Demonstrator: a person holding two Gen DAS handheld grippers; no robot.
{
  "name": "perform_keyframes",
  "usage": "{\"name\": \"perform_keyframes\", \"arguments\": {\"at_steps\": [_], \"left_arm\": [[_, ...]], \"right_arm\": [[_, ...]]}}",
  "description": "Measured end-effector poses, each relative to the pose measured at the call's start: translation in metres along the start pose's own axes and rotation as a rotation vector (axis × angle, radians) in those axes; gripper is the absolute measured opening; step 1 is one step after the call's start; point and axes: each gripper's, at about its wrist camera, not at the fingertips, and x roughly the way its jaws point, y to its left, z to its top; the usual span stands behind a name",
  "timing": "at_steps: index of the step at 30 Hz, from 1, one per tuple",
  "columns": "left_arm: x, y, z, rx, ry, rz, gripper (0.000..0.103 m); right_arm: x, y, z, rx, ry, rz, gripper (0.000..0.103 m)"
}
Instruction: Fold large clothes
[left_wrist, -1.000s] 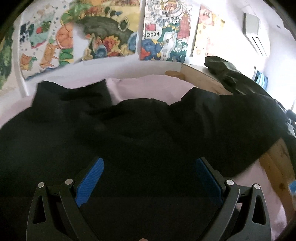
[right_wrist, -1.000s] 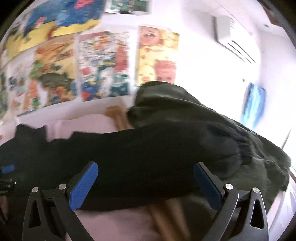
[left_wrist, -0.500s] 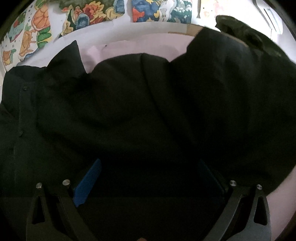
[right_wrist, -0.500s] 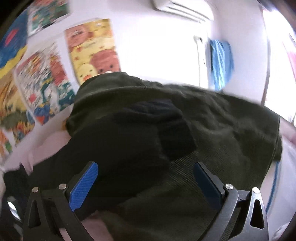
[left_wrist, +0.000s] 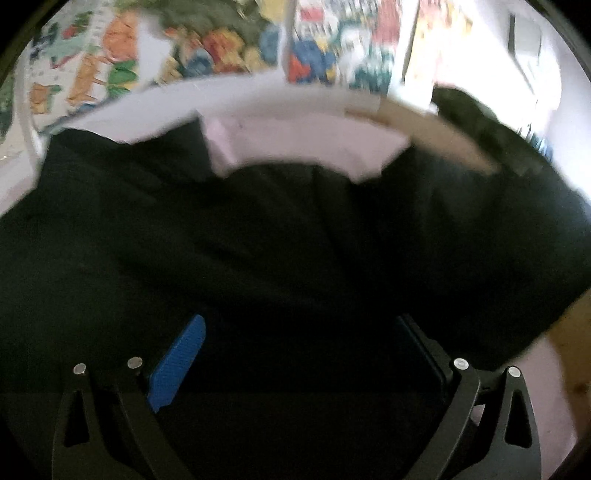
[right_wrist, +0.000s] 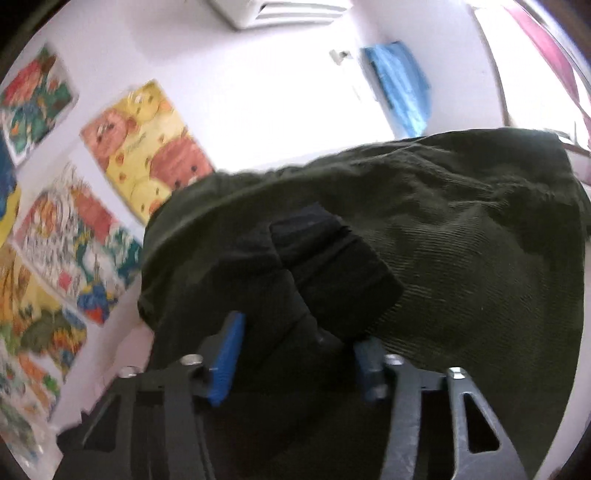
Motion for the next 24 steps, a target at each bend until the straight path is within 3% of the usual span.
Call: {"name": "perform_keyframes", "arguments": {"at_steps": [3,5,9,13,16,24], "left_arm": [[-0.048,0.024,-0.002,0.012,0.0,0.021,0.099],[-0.069,0.039,-0.009,-0.021,0.004,0.038,0.099],[-0.109,0.071,-0.043,-0.167,-0.022,-0.007,0.099],[-0.141,0.096,-0.056,-0.249,-0.044,-0.032,0.099],[-0.159,0.119,-0.066,-0.336,-0.068,-0.09,0.099],[-0.196,0.186,-0.074,-0.55,-0.141,-0.226,0.099]], "right_arm": [[-0.01,0.01,-0.005,-0.029,-0.077,0.025,0.018],[-0.023,0.024,-0.01,-0.077,-0.142,0.053,0.014],[-0.061,0.079,-0.026,-0.252,-0.231,0.174,0.013],[-0.105,0.147,-0.063,-0.486,-0.286,0.327,0.013],[-0.121,0.19,-0.1,-0.61,-0.261,0.395,0.013],[-0.124,0.272,-0.222,-0.87,-0.069,0.557,0.013]]}}
